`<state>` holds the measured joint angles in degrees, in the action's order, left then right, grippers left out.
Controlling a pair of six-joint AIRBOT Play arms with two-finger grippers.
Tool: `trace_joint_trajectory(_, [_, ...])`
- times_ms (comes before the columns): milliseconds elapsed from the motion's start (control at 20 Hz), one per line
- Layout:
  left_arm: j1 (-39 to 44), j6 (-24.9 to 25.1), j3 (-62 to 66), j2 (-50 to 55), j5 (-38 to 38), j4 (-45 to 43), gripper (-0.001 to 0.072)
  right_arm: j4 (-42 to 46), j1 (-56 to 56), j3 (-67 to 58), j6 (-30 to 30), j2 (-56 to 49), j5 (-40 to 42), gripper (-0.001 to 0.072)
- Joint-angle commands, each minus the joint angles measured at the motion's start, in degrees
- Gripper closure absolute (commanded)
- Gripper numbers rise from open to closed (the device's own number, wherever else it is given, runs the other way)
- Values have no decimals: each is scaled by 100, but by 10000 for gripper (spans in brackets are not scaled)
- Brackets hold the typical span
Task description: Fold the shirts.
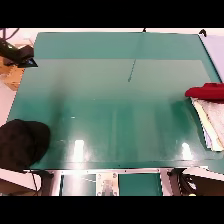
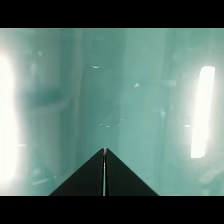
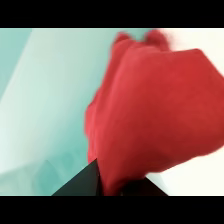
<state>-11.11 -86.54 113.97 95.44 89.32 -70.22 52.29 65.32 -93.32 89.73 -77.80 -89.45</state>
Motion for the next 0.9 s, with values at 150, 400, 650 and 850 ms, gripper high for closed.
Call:
trace_joint_trajectory(150, [592, 7, 0, 4, -87, -205, 686, 863, 496, 778, -13, 149, -234, 692])
trace_joint_trajectory(400, [826, 153, 0, 4, -63, -179, 686, 2317, 505, 2129, 31, 304, 83, 691])
trace_joint_trajectory(650, [857, 151, 0, 4, -63, -179, 686, 2649, 584, 2634, 0, 299, 822, 689])
trace_joint_trajectory(850, [857, 151, 0, 4, -63, -179, 686, 2774, 595, 2627, 0, 299, 846, 99])
